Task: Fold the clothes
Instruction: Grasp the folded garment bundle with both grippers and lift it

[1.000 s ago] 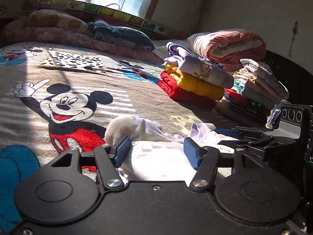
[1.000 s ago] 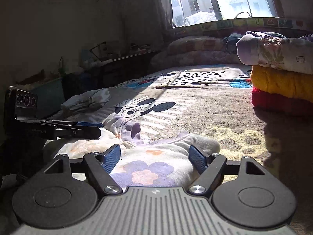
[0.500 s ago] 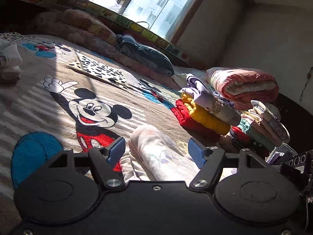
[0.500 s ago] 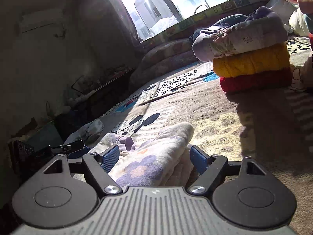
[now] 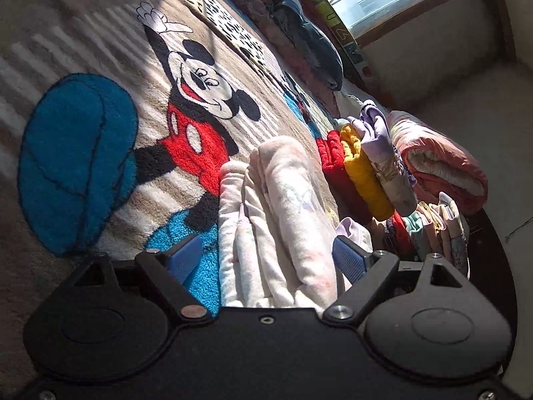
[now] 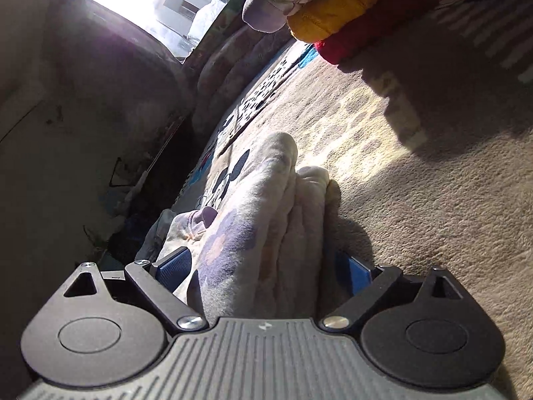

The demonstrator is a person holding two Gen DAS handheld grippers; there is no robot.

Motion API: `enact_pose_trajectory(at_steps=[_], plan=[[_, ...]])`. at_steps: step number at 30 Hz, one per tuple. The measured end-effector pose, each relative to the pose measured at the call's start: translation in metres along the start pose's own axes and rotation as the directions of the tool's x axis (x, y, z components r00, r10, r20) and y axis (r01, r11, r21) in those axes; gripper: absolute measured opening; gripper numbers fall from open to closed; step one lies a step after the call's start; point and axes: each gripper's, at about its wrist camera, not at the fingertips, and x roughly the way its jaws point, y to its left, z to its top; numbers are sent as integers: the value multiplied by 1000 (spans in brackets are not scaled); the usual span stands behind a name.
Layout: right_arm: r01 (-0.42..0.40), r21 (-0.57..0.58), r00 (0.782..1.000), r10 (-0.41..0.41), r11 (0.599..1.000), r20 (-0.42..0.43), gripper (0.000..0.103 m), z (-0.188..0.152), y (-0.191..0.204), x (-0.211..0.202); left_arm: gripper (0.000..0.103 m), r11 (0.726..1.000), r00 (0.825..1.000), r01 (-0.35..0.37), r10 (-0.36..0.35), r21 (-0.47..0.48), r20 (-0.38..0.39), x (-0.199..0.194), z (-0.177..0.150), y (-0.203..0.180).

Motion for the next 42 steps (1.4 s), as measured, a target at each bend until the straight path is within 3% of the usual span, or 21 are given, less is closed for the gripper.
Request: enact_pose_trajectory(at_steps=[2,4,6,9,13,17,25,27,29,30,32,34,38,42], plan=[[0,-24,1000,0,1000,-11,92,1,3,8,85,1000,1000,9,-9,-3,-3,5,-1,1],[-4,-48,1000,3,999,-16,80,0,6,15,74,1000,1000,17,-17,-7,-5,9,-2,2],[-11,-68,1000,10,998,-16,72,-2,7,22,73,1000,1000,26,-26,-10,-7,14,-3,3],[-16,-93,1000,16,996,-4,67,-5,10,23,65,999,999,44,-44,-14,-2,14,-4,2],[-47,-48,999,47,998,13,56,-3,3,16,53,995,996,91,-89,-52,24,10,-5,4],[-75,-18,996,75,997,47,53,-1,9,2,49,987,989,138,-134,-78,56,-1,-9,-4],[-84,72,994,79,994,73,53,-13,20,-87,49,960,974,220,-227,-172,-20,-31,-51,-38],[-59,99,996,53,993,66,55,-31,14,-110,49,968,980,181,-192,-172,-50,-36,-74,-40],[19,92,998,-25,996,58,67,-50,5,-118,59,994,993,88,-93,-70,-77,-37,-96,-38],[83,53,995,-86,995,59,73,-58,0,-118,69,999,996,40,-38,13,-86,-36,-104,-39],[140,8,986,-141,990,87,73,-67,-3,-120,71,997,995,60,-55,56,-88,-40,-109,-39],[169,-20,976,-165,985,140,87,-68,7,-127,80,995,995,79,-76,62,-62,-53,-109,-45],[138,-4,967,-134,990,215,88,-75,8,-147,81,995,996,86,-85,44,-25,-72,-116,-43],[109,29,968,-113,994,226,89,-85,-1,-162,81,995,995,97,-98,-15,-8,-79,-117,-43]])
